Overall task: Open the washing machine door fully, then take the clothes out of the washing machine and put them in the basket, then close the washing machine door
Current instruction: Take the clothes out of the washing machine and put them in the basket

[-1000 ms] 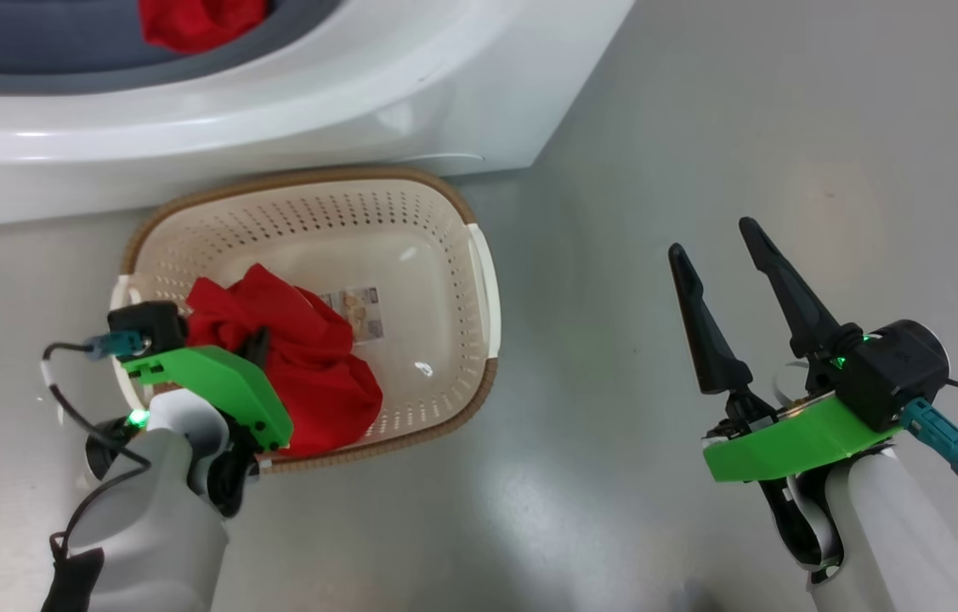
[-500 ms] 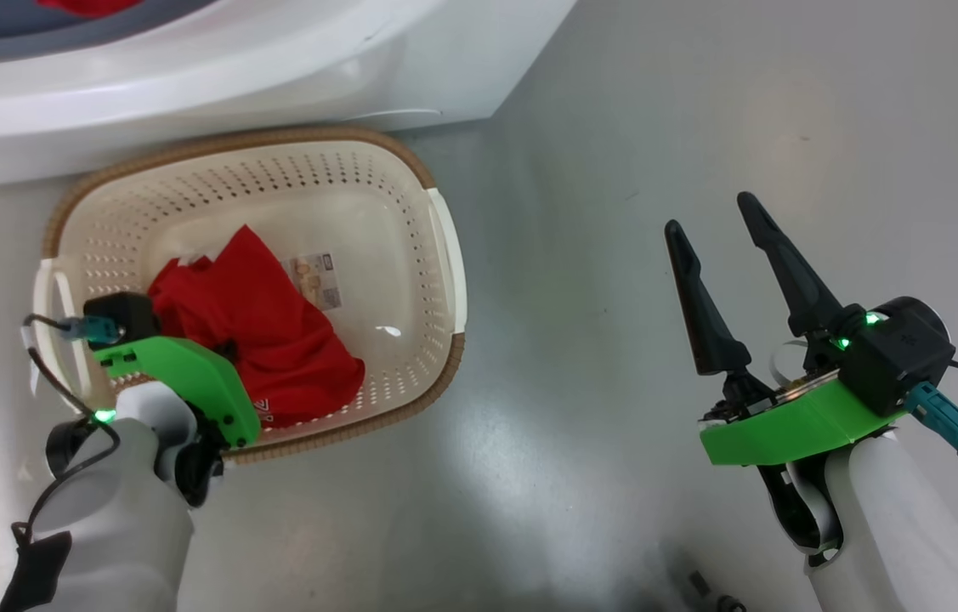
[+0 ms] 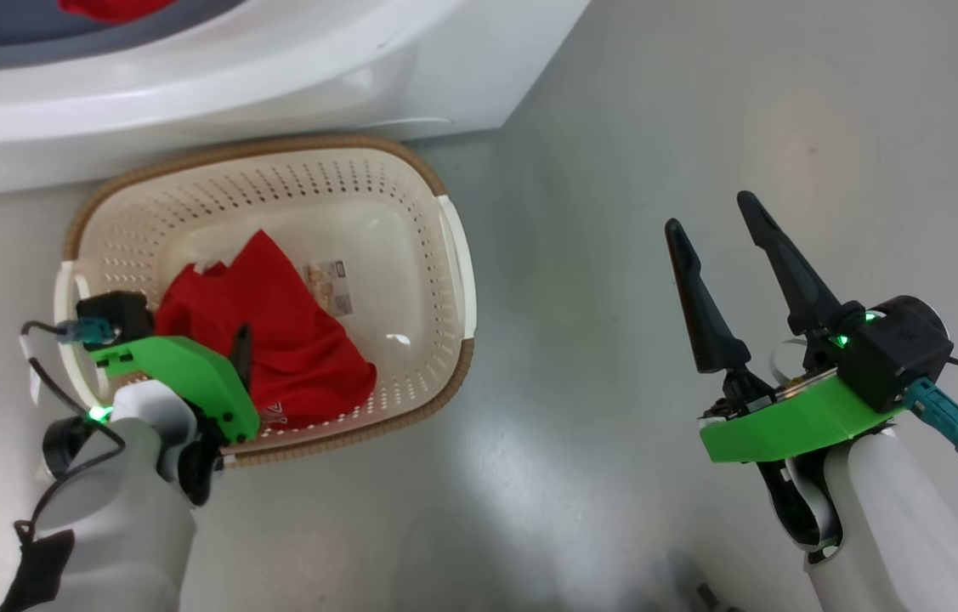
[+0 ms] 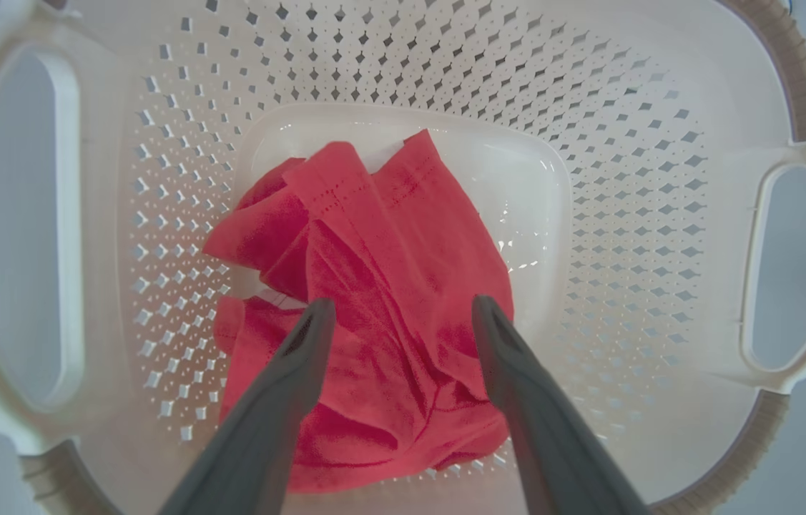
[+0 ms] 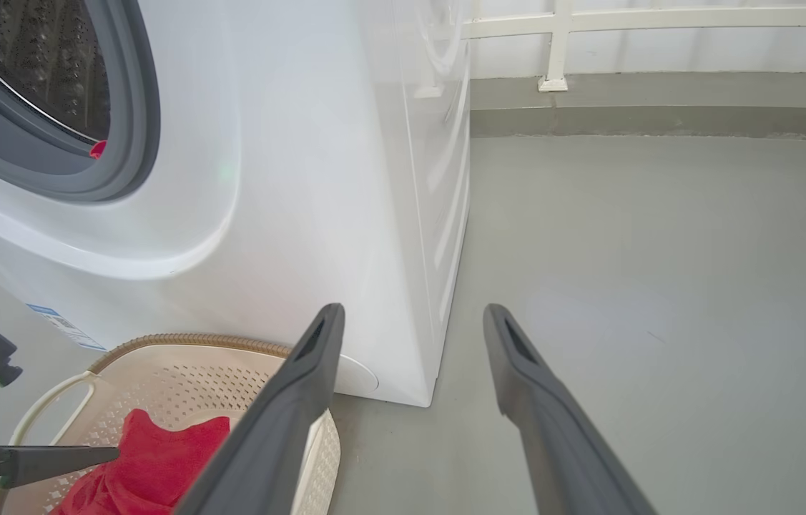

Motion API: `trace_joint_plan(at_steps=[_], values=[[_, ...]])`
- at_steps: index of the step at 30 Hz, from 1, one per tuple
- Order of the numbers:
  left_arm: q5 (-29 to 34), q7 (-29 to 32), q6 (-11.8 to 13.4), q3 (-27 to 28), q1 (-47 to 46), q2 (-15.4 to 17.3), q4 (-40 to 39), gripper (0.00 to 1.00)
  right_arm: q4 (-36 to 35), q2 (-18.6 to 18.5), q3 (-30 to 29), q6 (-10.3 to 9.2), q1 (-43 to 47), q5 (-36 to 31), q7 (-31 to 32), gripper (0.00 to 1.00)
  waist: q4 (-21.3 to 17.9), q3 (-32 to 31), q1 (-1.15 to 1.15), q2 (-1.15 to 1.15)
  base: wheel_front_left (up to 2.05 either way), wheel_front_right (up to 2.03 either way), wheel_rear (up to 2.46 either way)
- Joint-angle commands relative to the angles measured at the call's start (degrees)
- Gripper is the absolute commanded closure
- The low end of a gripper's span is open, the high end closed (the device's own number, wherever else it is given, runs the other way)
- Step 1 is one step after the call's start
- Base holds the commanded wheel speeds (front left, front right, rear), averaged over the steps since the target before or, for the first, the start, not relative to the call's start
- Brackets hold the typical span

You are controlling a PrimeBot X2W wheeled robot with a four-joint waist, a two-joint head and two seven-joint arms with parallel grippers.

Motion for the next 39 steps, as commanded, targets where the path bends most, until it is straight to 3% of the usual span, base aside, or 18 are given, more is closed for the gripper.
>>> trace_joint_plan(at_steps=[1, 16, 22, 39], values=[[-1.06, -1.29, -0.41, 0.80, 1.32, 1.22, -0.33, 0.00, -0.85, 0.06, 1.07, 0.28, 0.54, 0.60, -0.36, 0.00, 0.72, -1.28, 0.00, 0.00, 0.00, 0.00, 0.00], [-2.65, -13.38, -2.38, -1.16, 7.54, -0.57, -5.67, 0.00, 2.03, 0.06, -2.01, 0.28, 3.00, -1.03, -0.36, 0.00, 4.04, -11.51, 0.00, 0.00, 0.00, 0.00, 0.00], [-2.76, -14.44, -2.41, -0.61, 13.20, 0.62, -14.58, 0.00, 3.25, 0.06, -3.42, 0.28, 4.08, -1.84, -0.36, 0.00, 5.14, -17.23, 0.00, 0.00, 0.00, 0.00, 0.00], [5.74, -14.48, 0.84, 11.85, 31.49, 0.77, -46.31, 0.00, 2.74, 0.06, -8.12, 0.28, 10.28, -2.68, -0.36, 0.00, 5.98, -30.67, 0.00, 0.00, 0.00, 0.00, 0.00]])
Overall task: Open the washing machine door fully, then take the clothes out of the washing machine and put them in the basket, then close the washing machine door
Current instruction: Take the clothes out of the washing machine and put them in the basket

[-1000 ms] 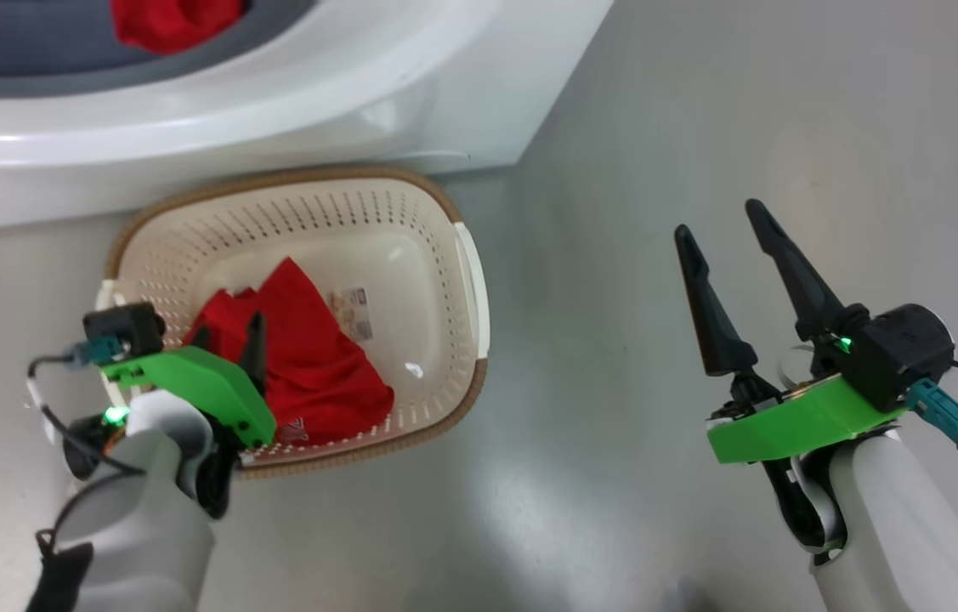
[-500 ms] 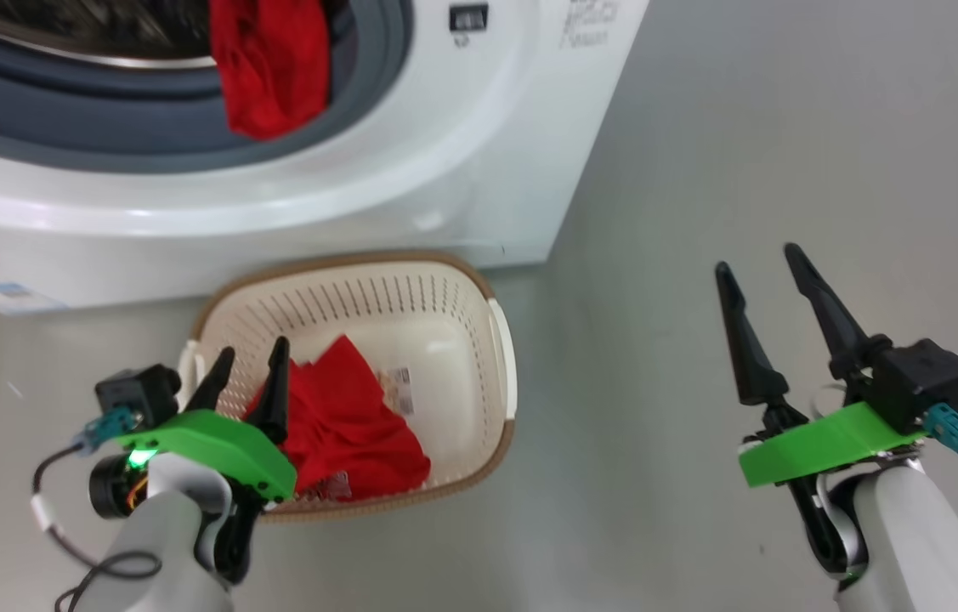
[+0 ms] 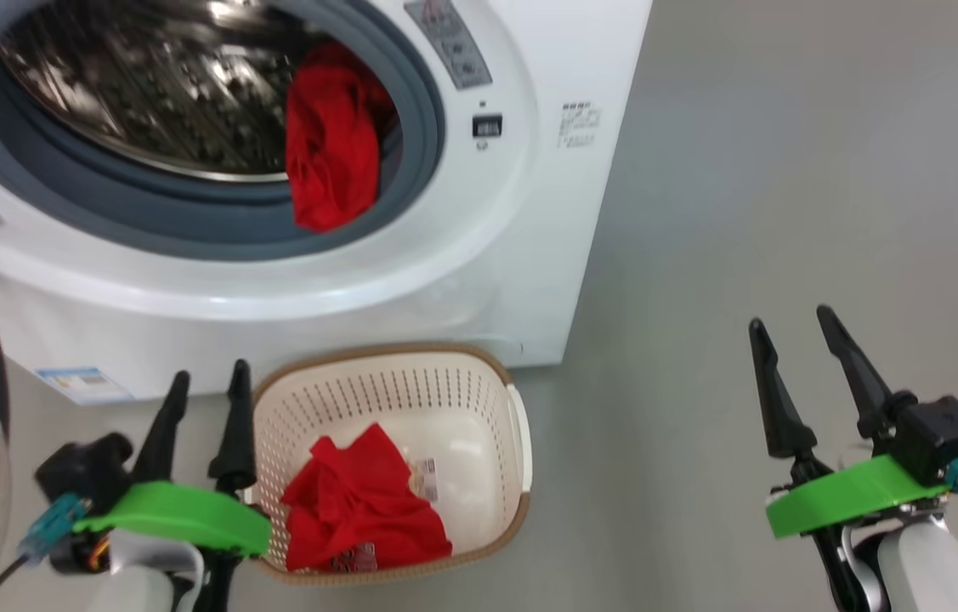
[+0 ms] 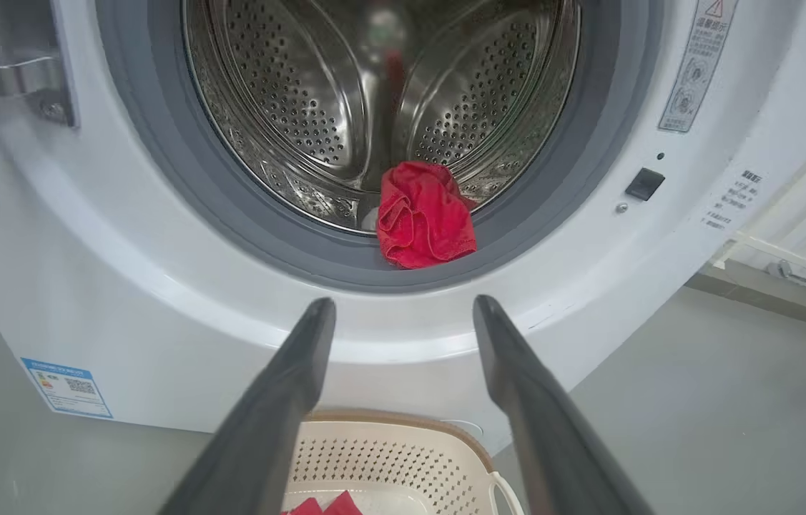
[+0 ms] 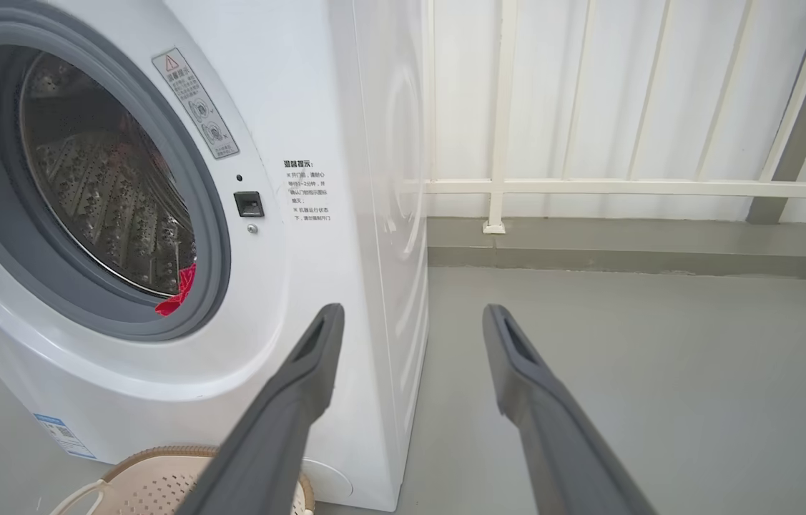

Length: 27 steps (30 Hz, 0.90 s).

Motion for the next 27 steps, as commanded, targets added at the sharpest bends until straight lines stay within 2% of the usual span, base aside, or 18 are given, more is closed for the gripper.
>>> trace_joint_plan(at_steps=[1, 7, 14, 27], values=[[1.06, -0.69, 0.78, 2.66, 1.21, 1.51, -3.38, 0.00, -1.53, -0.04, 1.06, 0.28, 0.62, -0.32, -0.36, 0.00, 0.24, -3.47, 0.00, 0.00, 0.00, 0.00, 0.00], [5.14, -0.69, 1.75, 4.67, 8.89, 2.09, -11.52, 0.00, -2.72, -0.04, 0.31, 0.28, 4.05, -1.14, -0.36, 0.00, 0.07, -7.23, 0.00, 0.00, 0.00, 0.00, 0.00], [7.96, -0.70, 4.31, 6.06, 16.55, 1.97, -17.88, 0.00, -2.88, -0.04, -0.02, 0.28, 8.29, -2.51, -0.36, 0.00, 0.10, -11.82, 0.00, 0.00, 0.00, 0.00, 0.00], [9.08, 0.07, 5.72, 6.17, 22.26, 2.70, -22.76, 0.00, -2.96, -0.04, -0.48, 0.28, 11.50, -2.38, -0.36, 0.00, 0.45, -15.51, 0.00, 0.00, 0.00, 0.00, 0.00]])
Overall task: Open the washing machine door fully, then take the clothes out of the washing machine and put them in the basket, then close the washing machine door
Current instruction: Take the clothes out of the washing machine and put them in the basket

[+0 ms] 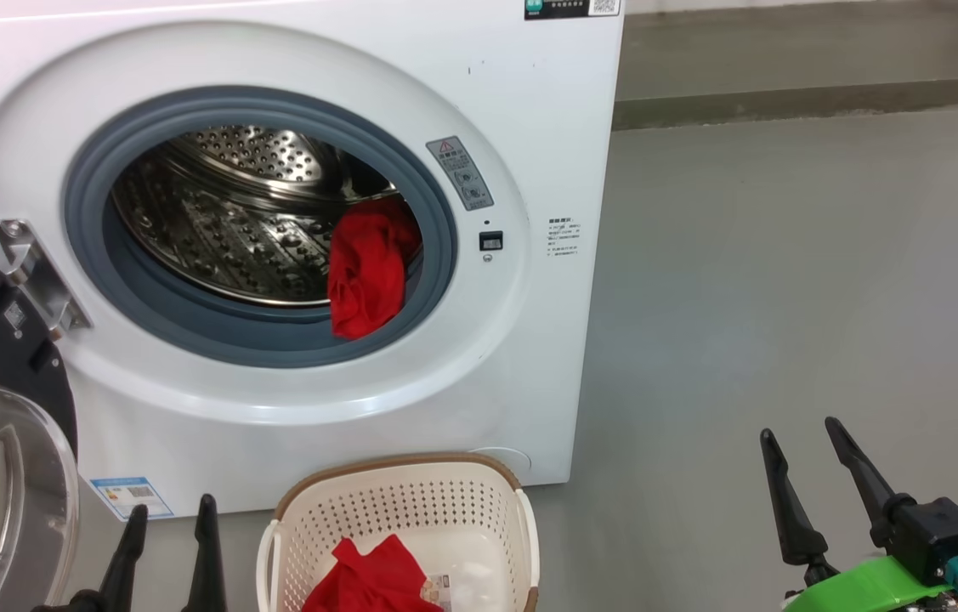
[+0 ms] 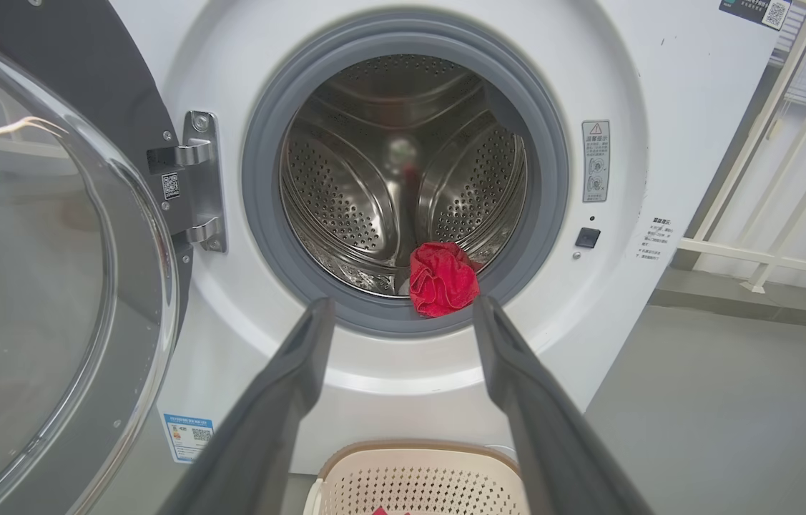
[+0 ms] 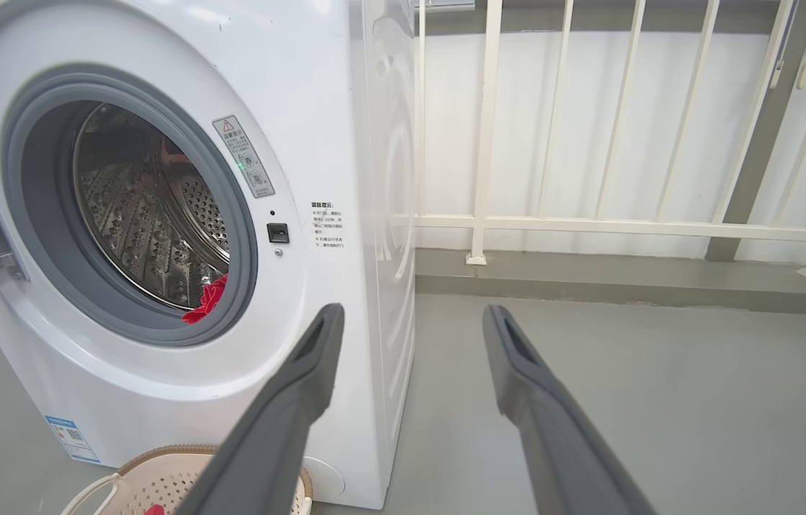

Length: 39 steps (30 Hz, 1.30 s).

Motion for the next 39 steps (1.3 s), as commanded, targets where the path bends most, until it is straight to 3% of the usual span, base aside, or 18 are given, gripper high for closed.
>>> trace_joint_plan(at_steps=[1, 28, 39], values=[[0.71, -0.01, 0.52, 2.02, -0.93, 1.29, -2.05, 0.00, -1.52, -0.46, 0.98, 0.28, -0.23, -0.11, -0.37, 0.00, 0.15, -0.51, 0.00, 0.00, 0.00, 0.00, 0.00], [-3.64, 1.28, 0.94, 1.17, -3.55, -0.24, -2.23, 0.00, -2.03, -0.46, 1.27, 0.28, 0.08, -0.24, -0.37, 0.00, 0.63, 3.44, 0.00, 0.00, 0.00, 0.00, 0.00], [-3.55, 0.58, 1.00, 0.29, -12.37, -0.48, 0.33, 0.00, -3.66, -0.46, 0.89, 0.28, -2.78, -1.41, -0.37, 0.00, 1.70, 13.06, 0.00, 0.00, 0.00, 0.00, 0.00]])
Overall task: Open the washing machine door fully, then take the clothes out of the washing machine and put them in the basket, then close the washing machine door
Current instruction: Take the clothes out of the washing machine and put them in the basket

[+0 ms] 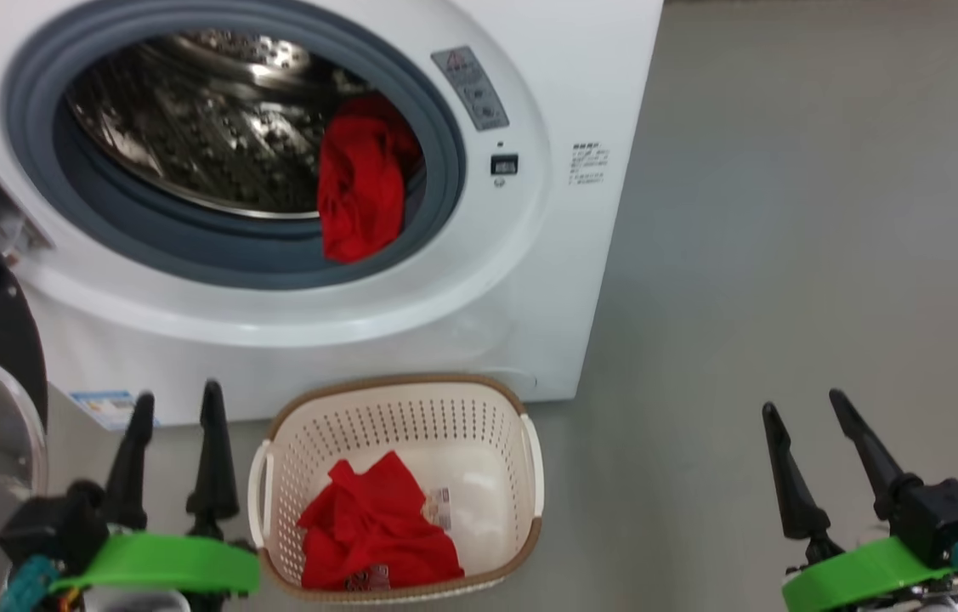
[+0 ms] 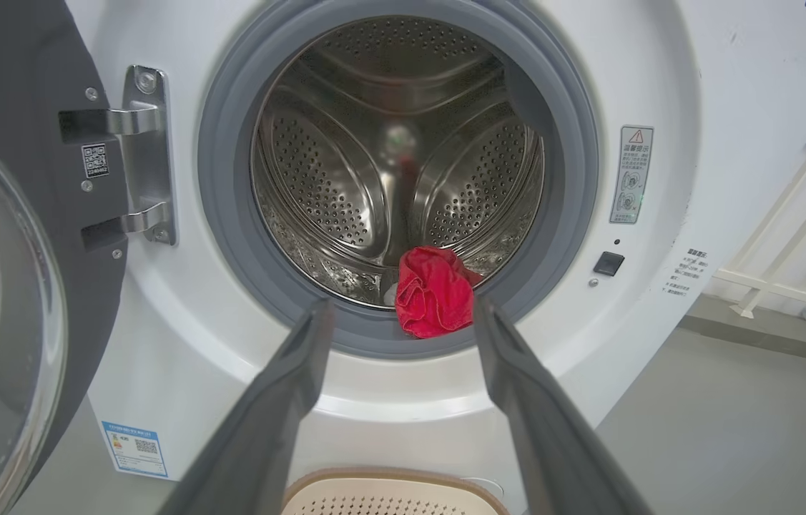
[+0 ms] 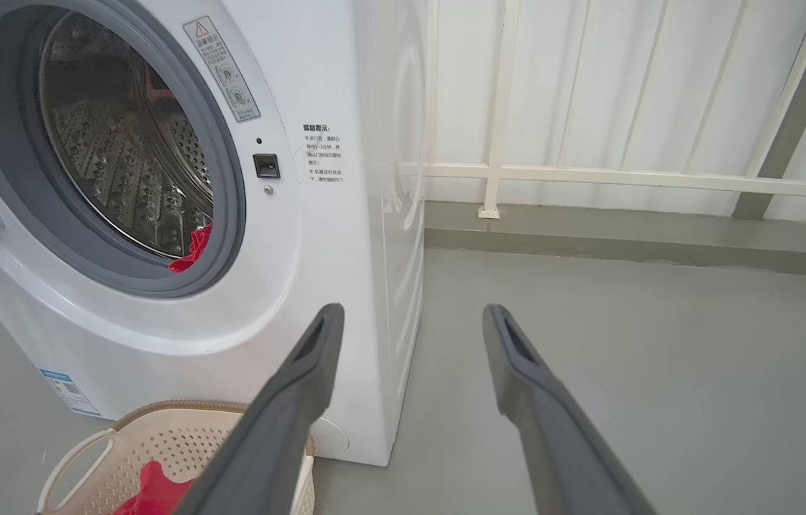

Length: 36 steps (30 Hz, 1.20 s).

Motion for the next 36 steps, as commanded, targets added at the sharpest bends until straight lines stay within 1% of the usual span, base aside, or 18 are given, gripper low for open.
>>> trace_joint_plan(at_steps=[1, 10, 18, 23, 26, 29, 31, 32, 36], values=[[0.31, -0.72, 0.09, 1.77, -2.88, 0.87, -1.05, 0.00, -1.80, -0.60, 1.08, 0.28, -2.59, -0.78, -0.37, 0.00, 0.71, 5.12, 0.00, 0.00, 0.00, 0.00, 0.00], [0.42, -1.31, -0.93, 1.96, -14.34, 2.05, 0.68, 0.00, -3.99, -0.60, 0.62, 0.28, -7.85, -1.35, -0.37, 0.00, 0.64, 15.11, 0.00, 0.00, 0.00, 0.00, 0.00], [-1.33, -1.36, -1.75, 3.28, -24.49, 3.46, 4.43, 0.00, -4.93, -0.60, 1.47, 0.28, -13.17, -1.37, -0.37, 0.00, -0.26, 21.47, 0.00, 0.00, 0.00, 0.00, 0.00], [-2.08, -1.18, -2.54, 3.45, -31.31, 4.48, 8.57, 0.00, -5.42, -0.60, 1.77, 0.28, -14.92, -2.13, -0.37, 0.00, -0.32, 24.52, 0.00, 0.00, 0.00, 0.00, 0.00], [-0.66, -0.69, -2.66, 2.35, -35.46, 5.82, 11.19, 0.00, -4.95, -0.60, 2.18, 0.28, -15.47, -2.42, -0.37, 0.00, -0.49, 25.89, 0.00, 0.00, 0.00, 0.00, 0.00], [-0.44, 0.03, -2.85, 1.70, -39.66, 6.22, 14.10, 0.00, -4.47, -0.60, 2.67, 0.28, -15.73, -2.61, -0.37, 0.00, -0.68, 26.72, 0.00, 0.00, 0.00, 0.00, 0.00], [0.71, 0.33, -2.50, 1.03, -42.49, 7.10, 16.16, 0.00, -3.98, -0.60, 2.82, 0.28, -16.01, -2.65, -0.37, 0.00, -0.92, 27.26, 0.00, 0.00, 0.00, 0.00, 0.00], [1.70, 0.59, -2.09, 0.36, -45.19, 7.65, 18.49, 0.00, -3.74, -0.60, 2.97, 0.28, -16.42, -2.54, -0.37, 0.00, -1.17, 27.75, 0.00, 0.00, 0.00, 0.00, 0.00], [1.19, 1.37, -2.60, 0.01, -50.46, 7.61, 23.48, 0.00, -3.22, -0.60, 3.41, 0.28, -17.06, -2.48, -0.37, 0.00, -1.59, 28.72, 0.00, 0.00, 0.00, 0.00, 0.00]])
